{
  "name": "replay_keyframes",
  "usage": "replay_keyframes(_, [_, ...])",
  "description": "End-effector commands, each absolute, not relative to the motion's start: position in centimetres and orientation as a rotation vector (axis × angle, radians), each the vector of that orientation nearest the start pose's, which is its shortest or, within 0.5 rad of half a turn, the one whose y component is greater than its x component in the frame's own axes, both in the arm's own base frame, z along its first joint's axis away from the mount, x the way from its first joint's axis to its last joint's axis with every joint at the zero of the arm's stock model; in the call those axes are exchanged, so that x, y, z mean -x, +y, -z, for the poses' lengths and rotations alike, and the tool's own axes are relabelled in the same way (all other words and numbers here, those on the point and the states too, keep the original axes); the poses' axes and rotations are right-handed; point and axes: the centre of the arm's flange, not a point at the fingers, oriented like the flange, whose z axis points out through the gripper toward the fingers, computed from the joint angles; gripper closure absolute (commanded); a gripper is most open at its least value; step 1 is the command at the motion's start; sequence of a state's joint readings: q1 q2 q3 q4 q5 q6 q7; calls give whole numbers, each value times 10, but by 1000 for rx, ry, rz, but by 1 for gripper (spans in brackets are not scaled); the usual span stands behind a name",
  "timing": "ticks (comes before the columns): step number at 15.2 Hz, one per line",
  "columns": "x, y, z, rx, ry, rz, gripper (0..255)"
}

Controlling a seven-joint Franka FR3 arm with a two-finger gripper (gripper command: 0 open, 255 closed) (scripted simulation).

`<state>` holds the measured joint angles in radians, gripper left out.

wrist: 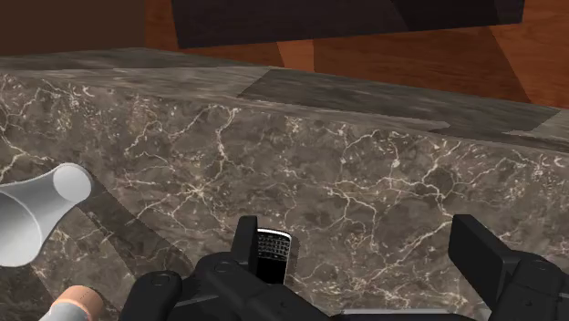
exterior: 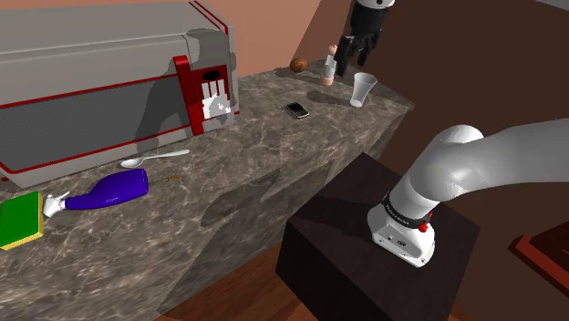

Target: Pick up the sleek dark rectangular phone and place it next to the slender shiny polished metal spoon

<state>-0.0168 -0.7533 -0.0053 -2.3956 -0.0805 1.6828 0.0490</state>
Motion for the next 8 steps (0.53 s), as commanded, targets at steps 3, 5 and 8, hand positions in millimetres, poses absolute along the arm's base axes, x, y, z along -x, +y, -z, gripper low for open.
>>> replay_keyframes(3, [-343, -25, -554, 3206, 100, 59, 0])
replay_keyframes(5, [-361, -35, -536, 3197, 99, 52, 0])
replay_keyframes(8, [-388, -49, -509, 3183, 98, 40, 0])
